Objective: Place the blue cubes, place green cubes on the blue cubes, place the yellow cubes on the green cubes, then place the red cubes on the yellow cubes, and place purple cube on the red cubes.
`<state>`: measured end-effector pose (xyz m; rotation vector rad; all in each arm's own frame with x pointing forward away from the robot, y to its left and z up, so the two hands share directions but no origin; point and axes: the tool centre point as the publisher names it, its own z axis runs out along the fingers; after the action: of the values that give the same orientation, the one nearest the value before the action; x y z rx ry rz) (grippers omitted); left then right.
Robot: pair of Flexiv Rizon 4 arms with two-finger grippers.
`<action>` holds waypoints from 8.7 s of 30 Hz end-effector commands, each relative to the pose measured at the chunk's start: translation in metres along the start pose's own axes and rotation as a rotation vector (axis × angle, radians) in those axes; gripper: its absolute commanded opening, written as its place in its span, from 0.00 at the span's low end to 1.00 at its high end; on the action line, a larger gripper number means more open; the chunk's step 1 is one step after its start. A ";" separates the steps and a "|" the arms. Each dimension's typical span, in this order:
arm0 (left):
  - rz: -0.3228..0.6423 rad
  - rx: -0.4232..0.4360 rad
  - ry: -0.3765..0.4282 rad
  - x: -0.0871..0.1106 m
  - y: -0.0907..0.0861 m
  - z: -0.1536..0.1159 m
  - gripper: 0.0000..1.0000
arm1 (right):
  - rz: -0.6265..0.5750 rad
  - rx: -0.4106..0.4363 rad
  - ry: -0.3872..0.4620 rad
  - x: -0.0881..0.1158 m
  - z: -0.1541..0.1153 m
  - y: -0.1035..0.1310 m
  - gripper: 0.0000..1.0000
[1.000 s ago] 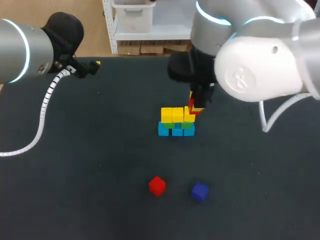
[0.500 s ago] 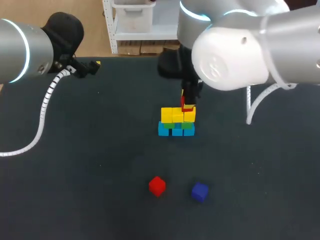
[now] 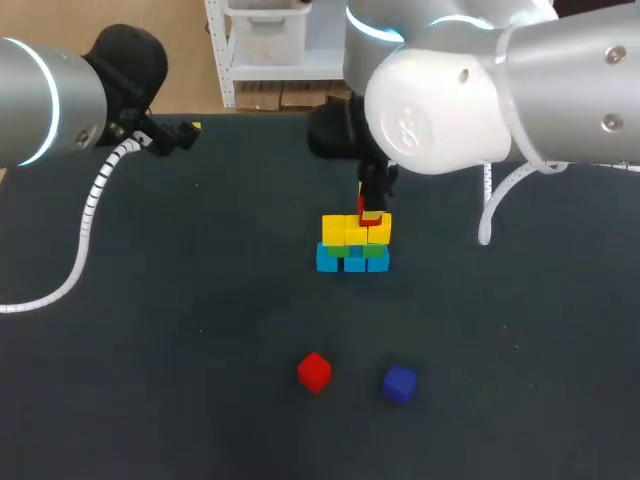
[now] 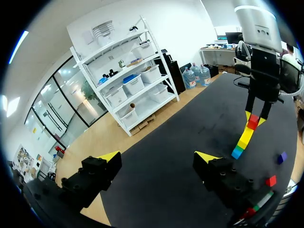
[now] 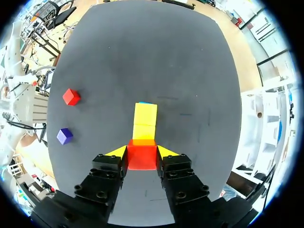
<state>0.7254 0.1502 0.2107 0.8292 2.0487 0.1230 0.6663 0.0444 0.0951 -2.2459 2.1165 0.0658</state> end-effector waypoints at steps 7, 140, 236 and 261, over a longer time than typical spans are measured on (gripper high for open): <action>0.001 0.005 -0.001 0.000 0.001 0.001 1.00 | -0.003 -0.011 0.012 -0.003 0.004 -0.002 0.02; 0.001 0.005 -0.001 0.000 0.001 0.001 1.00 | 0.662 0.318 -0.889 0.176 -0.081 -0.030 1.00; 0.103 0.525 0.603 0.069 -0.263 -0.023 1.00 | 0.662 0.318 -0.889 0.176 -0.081 -0.030 1.00; 0.000 0.457 0.708 0.107 -0.319 -0.046 1.00 | 0.662 0.318 -0.889 0.176 -0.081 -0.030 1.00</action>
<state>0.4959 -0.0260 0.0388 1.1906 2.8180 -0.0755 0.7056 -0.1341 0.1655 -0.9599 2.0016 0.5710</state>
